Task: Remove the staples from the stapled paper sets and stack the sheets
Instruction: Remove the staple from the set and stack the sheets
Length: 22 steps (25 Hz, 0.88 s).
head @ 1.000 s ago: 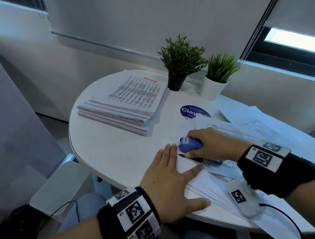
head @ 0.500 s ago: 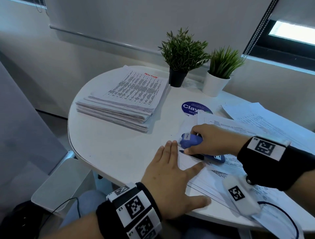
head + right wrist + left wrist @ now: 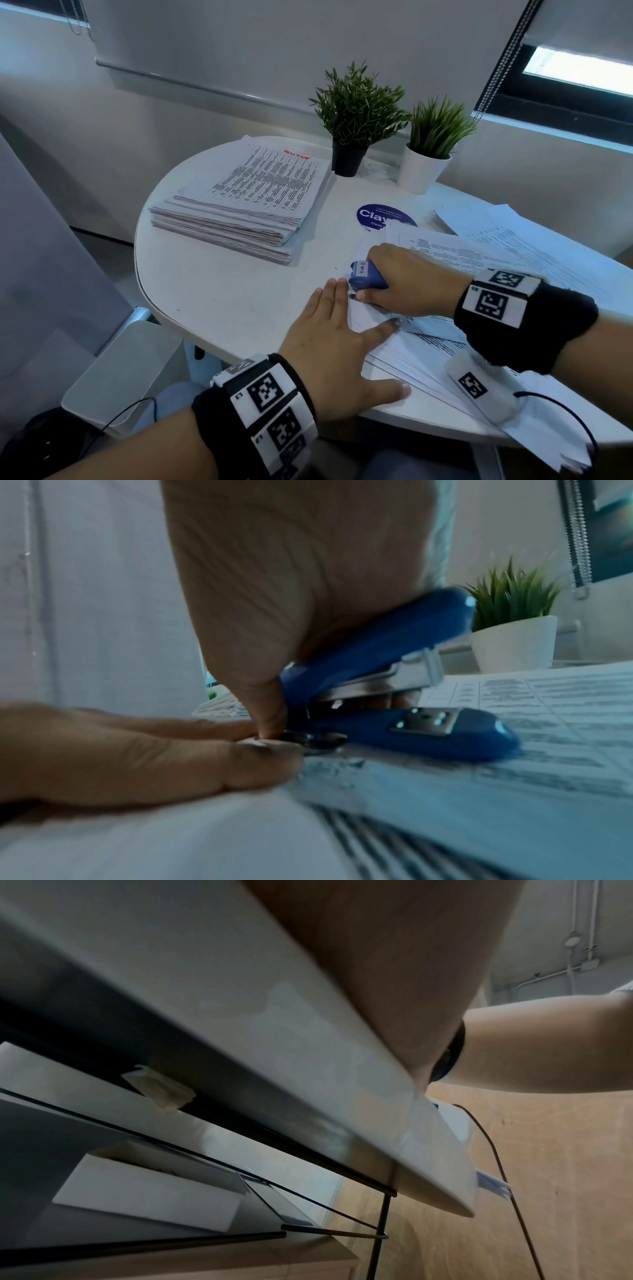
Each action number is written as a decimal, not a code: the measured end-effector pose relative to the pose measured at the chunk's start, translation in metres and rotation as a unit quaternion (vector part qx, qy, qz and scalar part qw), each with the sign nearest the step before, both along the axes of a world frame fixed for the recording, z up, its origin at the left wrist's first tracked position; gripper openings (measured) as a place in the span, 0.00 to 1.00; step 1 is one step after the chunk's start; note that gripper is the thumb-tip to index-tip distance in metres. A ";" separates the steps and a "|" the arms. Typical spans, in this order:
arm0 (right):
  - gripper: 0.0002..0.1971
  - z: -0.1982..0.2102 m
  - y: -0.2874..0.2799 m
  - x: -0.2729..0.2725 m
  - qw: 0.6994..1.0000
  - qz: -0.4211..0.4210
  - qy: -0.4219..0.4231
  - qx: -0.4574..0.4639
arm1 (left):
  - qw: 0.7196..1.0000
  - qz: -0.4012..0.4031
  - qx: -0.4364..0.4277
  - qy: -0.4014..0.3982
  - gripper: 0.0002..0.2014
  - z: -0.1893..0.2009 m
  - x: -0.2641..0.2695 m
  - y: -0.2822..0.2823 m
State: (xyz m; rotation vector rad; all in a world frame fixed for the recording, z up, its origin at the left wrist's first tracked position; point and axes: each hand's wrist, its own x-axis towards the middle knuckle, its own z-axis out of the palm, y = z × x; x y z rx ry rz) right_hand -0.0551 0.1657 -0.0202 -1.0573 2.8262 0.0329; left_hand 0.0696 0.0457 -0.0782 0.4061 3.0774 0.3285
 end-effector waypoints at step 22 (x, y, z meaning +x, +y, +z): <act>0.19 0.006 -0.005 0.010 1.000 0.005 -0.012 -0.008 | 1.000 -0.005 -0.019 -0.011 0.40 0.004 -0.001 0.000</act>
